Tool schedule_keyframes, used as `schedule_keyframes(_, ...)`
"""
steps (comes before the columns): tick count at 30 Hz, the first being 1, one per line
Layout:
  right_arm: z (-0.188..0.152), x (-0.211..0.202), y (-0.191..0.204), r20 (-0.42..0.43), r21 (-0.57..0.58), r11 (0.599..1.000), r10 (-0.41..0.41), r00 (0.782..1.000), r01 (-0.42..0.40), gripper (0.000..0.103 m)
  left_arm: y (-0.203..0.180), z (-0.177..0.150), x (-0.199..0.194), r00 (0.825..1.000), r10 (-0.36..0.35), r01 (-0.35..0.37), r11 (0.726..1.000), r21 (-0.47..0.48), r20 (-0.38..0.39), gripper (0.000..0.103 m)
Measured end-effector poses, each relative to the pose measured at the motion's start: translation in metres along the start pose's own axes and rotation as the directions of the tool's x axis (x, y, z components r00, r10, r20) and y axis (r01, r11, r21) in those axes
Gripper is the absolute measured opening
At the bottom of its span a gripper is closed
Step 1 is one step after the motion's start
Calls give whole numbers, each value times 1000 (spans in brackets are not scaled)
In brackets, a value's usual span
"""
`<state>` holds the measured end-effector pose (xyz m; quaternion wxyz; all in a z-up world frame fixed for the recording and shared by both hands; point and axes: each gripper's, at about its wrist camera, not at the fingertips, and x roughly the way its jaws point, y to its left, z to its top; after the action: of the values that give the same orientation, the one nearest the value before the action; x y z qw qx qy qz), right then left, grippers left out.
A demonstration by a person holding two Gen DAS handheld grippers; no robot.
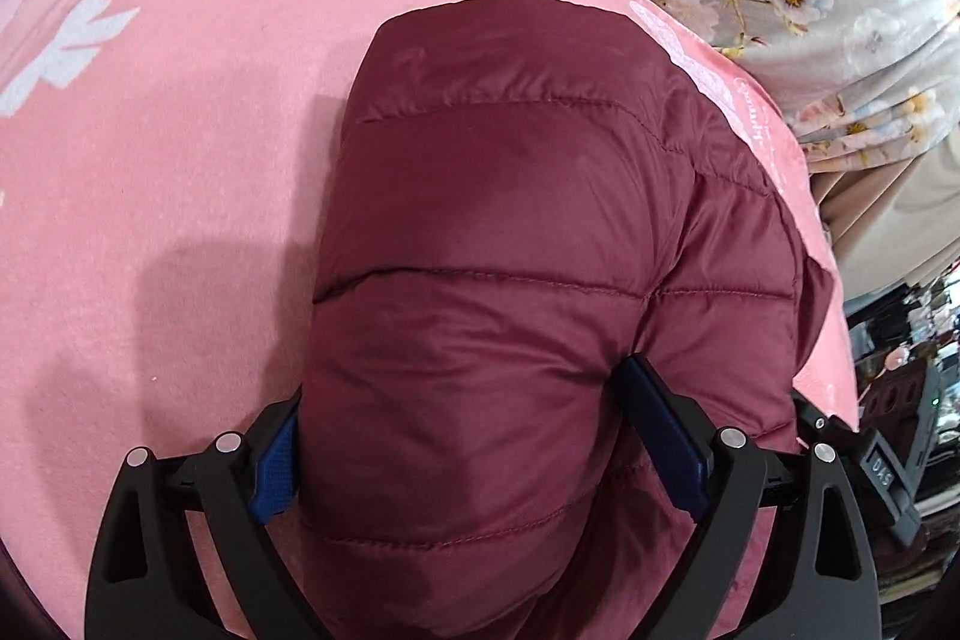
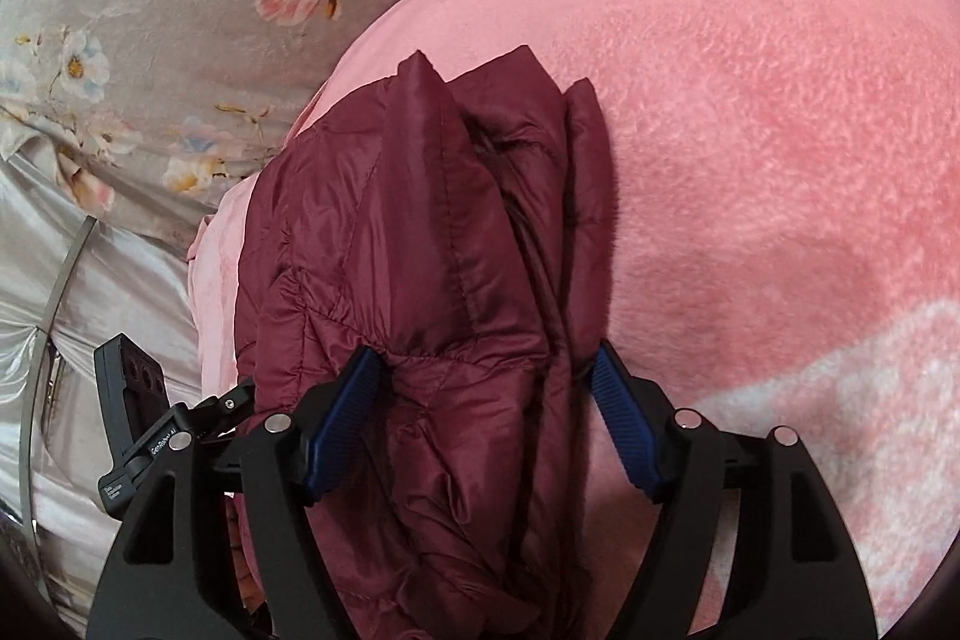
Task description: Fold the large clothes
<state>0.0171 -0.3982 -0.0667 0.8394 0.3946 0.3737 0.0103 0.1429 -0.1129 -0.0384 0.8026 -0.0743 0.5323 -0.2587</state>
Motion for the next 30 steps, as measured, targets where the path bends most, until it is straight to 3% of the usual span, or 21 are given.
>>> schedule_keyframes(3, 0, 5, 7, 4, -21, 1000, -3, 1000, 3, 64, -4, -1, 0, 999, 29, -29, 999, 18, 18, 90)
schedule_keyframes(6, -2, 5, 14, 15, -42, 999, -15, 1000, 16, 46, -10, -1, -4, 997, 60, -62, 997, 47, 41, 82)
schedule_keyframes(8, -1, 1, 22, 33, -61, 998, -29, 999, 31, 26, -16, -2, -11, 994, 82, -88, 992, 86, 68, 70)
schedule_keyframes(9, -1, -2, 28, 45, -75, 996, -38, 998, 41, 22, -20, -2, -15, 993, 91, -100, 989, 108, 81, 67)
schedule_keyframes(11, 0, -11, 38, 73, -93, 994, -43, 996, 50, 13, -29, -2, -24, 989, 100, -116, 982, 149, 112, 51)
schedule_keyframes(14, 3, -25, 57, 125, -135, 989, -46, 991, 63, 12, -43, 2, -45, 984, 64, -99, 974, 206, 169, 34)
schedule_keyframes(19, 19, -48, 98, 227, -235, 969, -26, 974, 81, 11, -61, 16, -78, 960, 14, -96, 955, 281, 279, 31)
schedule_keyframes(25, 61, -49, 152, 326, -342, 938, 62, 943, 56, 11, -65, 60, -114, 908, -9, -139, 936, 322, 419, 31)
schedule_keyframes(30, 93, -15, 186, 360, -412, 911, 130, 924, 32, 11, -43, 111, -123, 865, -24, -164, 930, 328, 502, 32)
